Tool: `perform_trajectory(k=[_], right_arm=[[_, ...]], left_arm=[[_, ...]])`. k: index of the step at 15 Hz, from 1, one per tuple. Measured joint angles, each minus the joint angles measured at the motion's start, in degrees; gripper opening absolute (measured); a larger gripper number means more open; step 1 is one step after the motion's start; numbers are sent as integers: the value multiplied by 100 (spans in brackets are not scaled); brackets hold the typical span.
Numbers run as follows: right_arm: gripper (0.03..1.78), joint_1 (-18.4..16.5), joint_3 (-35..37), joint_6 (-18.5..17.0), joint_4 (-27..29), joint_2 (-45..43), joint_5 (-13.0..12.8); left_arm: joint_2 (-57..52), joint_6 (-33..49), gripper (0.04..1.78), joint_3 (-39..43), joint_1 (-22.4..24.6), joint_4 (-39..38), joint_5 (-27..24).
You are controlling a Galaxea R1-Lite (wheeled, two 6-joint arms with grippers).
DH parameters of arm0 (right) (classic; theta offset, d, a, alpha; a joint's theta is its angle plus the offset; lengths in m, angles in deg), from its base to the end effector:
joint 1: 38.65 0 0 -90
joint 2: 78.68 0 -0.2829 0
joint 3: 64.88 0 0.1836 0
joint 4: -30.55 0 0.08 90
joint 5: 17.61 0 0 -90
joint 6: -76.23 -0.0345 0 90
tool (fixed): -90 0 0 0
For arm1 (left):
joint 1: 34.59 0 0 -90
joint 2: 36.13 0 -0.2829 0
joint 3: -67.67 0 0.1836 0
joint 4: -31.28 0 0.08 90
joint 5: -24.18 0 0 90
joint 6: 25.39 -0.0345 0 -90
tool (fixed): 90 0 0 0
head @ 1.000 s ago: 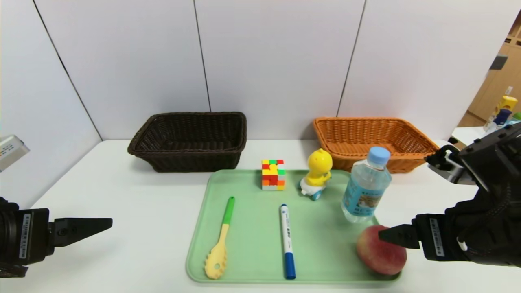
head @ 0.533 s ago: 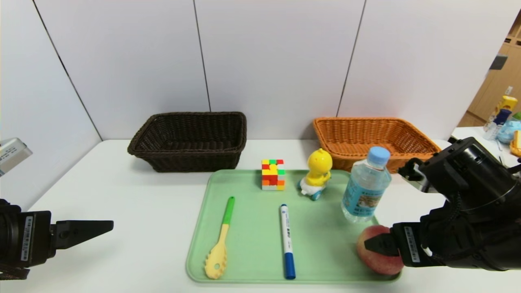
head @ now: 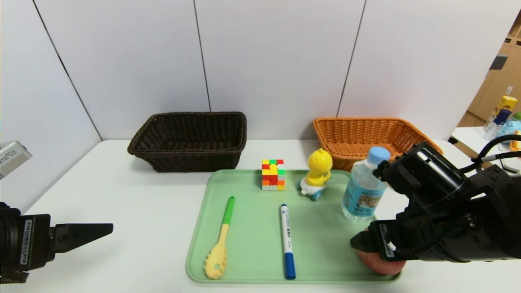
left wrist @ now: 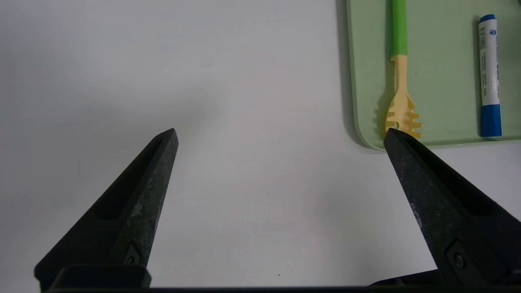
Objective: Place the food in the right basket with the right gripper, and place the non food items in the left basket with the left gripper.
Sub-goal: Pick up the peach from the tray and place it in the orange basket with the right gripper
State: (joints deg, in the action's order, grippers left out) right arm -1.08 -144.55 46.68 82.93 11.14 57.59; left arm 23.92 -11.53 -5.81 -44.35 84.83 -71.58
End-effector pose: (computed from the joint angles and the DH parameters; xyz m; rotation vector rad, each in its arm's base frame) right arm 0.1894 0.1345 0.1500 -0.0162 1.0323 0.0929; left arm 0.1224 -0.0246 0.2141 -0.2060 0.7294 -0.1734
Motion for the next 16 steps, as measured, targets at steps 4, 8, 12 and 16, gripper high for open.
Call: perform_trajectory(k=[4,8,12,16], right_arm=[[175,62,-4,4,-163,169,-60],[119,127,11,-10,-174,285,-63],[107,134,44,-16,-149,271,-68],[106,112,9,-38,-130,141,-29]], left_arm=[[-29,2,178,45,0,0,0],[-57,0,178,45,0,2,0],[-107,5,178,76,2,0,0],[-160,11,178,78,6,0,0]])
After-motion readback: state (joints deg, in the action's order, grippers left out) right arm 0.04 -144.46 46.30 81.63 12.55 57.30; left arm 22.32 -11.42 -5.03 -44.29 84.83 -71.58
